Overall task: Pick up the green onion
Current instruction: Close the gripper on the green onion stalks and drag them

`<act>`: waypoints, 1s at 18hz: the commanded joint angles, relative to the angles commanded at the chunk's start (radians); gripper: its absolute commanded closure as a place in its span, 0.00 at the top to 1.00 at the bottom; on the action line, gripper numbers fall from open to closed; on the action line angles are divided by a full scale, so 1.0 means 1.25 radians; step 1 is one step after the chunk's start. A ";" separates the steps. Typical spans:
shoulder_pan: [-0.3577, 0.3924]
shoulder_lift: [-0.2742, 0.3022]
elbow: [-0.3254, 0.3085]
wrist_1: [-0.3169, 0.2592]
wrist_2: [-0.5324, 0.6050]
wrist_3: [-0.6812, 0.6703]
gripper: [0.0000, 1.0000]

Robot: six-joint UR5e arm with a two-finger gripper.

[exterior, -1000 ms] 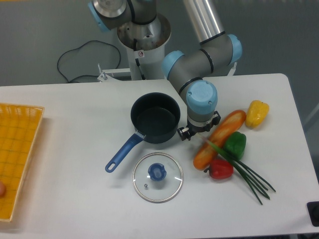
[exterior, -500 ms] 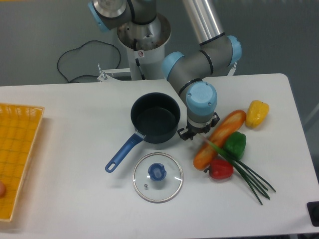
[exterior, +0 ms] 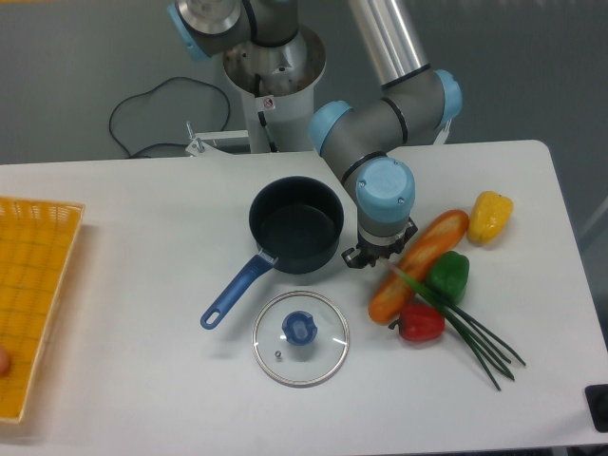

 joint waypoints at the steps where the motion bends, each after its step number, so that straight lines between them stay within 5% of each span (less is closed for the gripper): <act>1: 0.000 0.001 0.002 -0.001 -0.001 -0.002 0.21; 5: -0.001 0.007 0.005 -0.001 -0.001 -0.005 0.09; 18: 0.016 0.053 0.049 -0.012 -0.006 -0.002 0.05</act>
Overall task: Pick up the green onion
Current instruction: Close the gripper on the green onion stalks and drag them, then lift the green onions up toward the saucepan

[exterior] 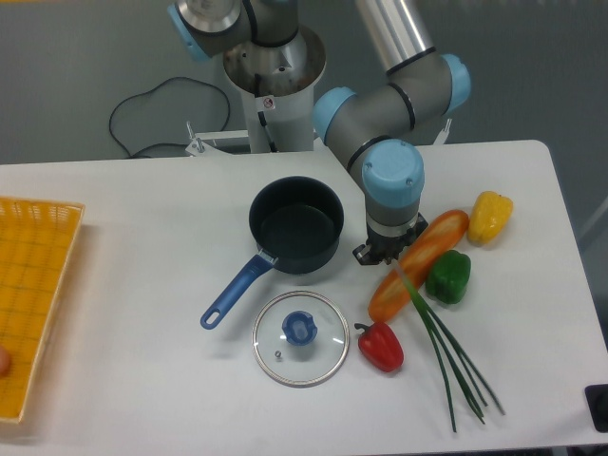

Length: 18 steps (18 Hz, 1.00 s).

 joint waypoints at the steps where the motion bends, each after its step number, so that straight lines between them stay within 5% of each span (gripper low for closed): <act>1: 0.000 0.010 0.006 -0.001 -0.001 0.000 0.06; 9: -0.018 0.042 0.060 -0.020 -0.013 0.013 0.06; 18: -0.090 0.070 0.060 -0.032 -0.020 0.189 0.05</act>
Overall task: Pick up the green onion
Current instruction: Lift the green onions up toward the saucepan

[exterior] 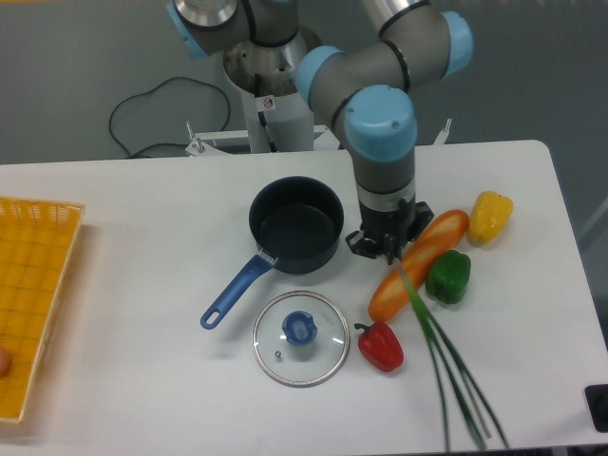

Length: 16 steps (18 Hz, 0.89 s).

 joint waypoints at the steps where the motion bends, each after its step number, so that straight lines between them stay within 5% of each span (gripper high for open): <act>1: -0.003 0.009 -0.004 -0.009 -0.001 0.043 0.03; 16: -0.004 0.043 0.000 -0.086 -0.050 0.482 0.00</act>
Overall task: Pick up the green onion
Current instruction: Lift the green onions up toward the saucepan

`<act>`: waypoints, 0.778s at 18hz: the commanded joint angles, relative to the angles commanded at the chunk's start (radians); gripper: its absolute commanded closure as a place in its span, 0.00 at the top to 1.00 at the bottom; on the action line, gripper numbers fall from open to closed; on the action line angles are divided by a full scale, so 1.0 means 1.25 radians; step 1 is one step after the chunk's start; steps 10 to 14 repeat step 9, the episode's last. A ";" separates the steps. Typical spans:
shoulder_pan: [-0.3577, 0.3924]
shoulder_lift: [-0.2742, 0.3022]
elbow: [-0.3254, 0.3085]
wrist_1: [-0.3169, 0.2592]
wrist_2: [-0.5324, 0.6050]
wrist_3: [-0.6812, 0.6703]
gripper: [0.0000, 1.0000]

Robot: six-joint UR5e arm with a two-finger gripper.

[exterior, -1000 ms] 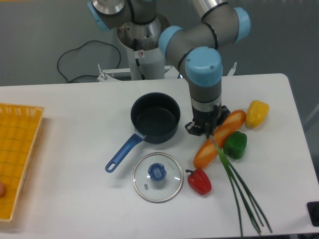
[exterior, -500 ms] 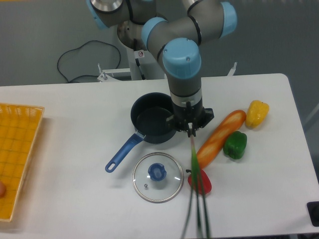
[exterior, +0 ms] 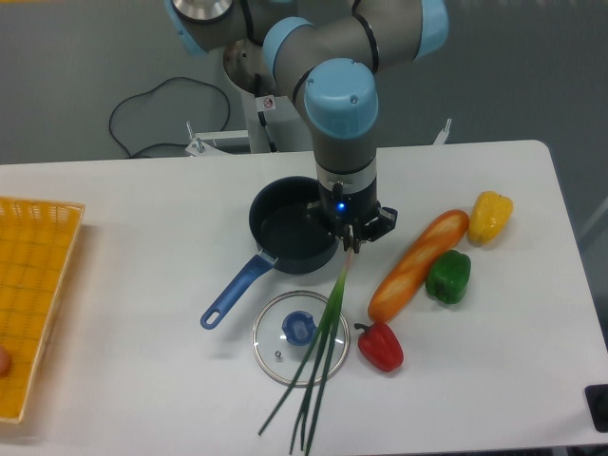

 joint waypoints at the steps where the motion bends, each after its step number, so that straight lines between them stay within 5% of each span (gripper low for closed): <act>1: 0.001 0.000 0.000 -0.016 0.000 0.038 0.00; 5: 0.011 0.012 0.001 -0.080 0.005 0.167 0.00; 14: 0.017 0.015 0.002 -0.098 0.009 0.197 0.00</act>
